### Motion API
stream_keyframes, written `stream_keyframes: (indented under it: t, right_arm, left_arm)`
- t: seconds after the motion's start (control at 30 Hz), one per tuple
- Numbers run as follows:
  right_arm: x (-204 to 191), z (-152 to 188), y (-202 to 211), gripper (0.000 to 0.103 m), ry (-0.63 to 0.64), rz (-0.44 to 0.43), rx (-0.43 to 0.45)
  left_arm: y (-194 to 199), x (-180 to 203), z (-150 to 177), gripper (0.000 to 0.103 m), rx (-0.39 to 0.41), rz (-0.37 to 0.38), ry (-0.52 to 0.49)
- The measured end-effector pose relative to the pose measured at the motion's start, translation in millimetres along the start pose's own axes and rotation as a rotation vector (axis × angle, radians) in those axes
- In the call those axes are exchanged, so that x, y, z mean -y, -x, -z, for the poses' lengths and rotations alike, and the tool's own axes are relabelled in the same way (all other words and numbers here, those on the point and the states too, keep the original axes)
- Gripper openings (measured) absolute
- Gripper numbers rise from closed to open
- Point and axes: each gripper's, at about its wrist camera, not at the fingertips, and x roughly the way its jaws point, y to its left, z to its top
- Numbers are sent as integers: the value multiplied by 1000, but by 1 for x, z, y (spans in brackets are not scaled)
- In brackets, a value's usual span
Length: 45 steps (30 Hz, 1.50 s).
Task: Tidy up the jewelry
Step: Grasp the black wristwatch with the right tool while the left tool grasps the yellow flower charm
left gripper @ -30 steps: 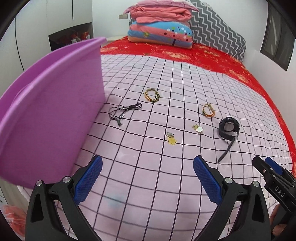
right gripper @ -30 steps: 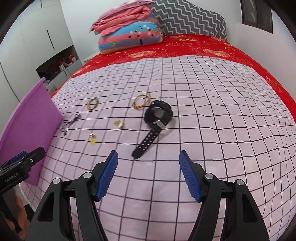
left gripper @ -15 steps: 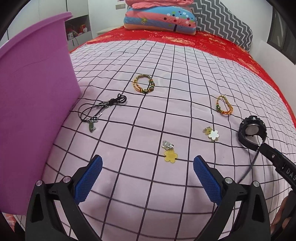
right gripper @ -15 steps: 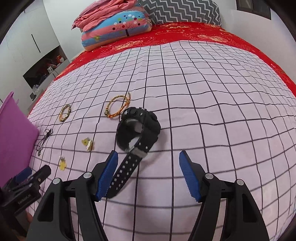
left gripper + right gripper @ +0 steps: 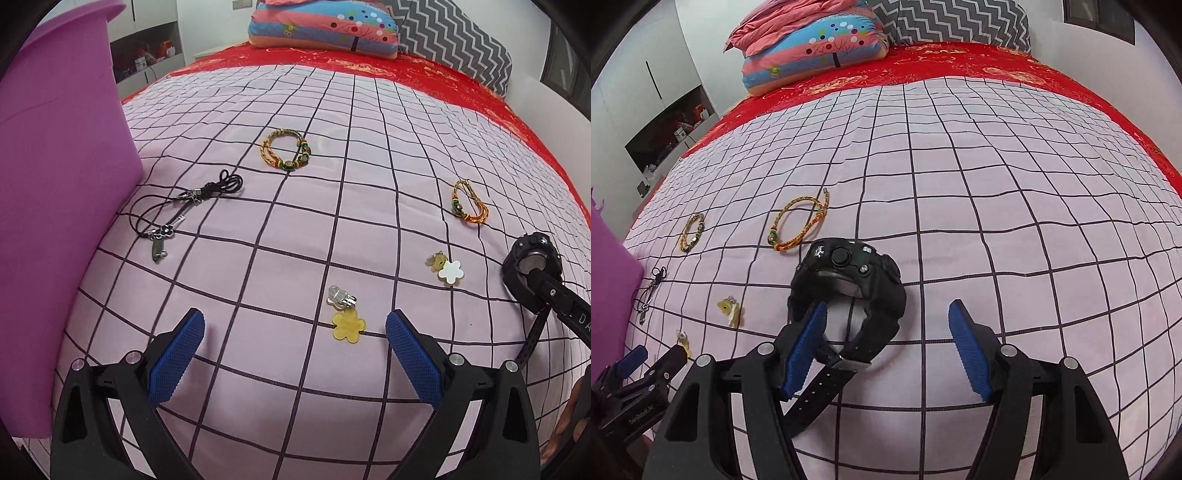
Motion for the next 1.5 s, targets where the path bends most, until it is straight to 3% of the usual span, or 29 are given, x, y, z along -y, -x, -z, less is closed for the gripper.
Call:
stream_keyframes:
  t: [0.4,0.67,0.83,1.07,1.17,1.3,1.37,1.4,1.5]
  right_arm:
    - [-1,-2,-16,65,55,50,6]
    - [-6,-6,-24,65,99,36,19]
    - [-13,-1,-21,42,135,1,16]
    - [-16,1,-20,41,130,3,28]
    - [-14,2,-19,41,119,-2,35]
    - [-12,3,-18,41,104,-8,44]
    - [-11,4,-18,40,101,-11,46]
    - [-11,4,-17,40,99,-14,47]
    - [-7,4,-15,34,80,-24,49]
  left_arm:
    - [-16,17,-3,97,-16,4,-29]
    - [-21,23,-7,97,-13,2,-30]
    - [-21,23,-6,97,-9,5,-27]
    - [-19,21,-2,93,-1,12,-23]
    - [-13,23,2,80,12,11,-36]
    - [-6,26,9,55,24,19,-49]
    - [-4,28,9,25,25,27,-53]
    - [-4,29,9,20,23,35,-57]
    - [-2,30,8,20,24,40,-61]
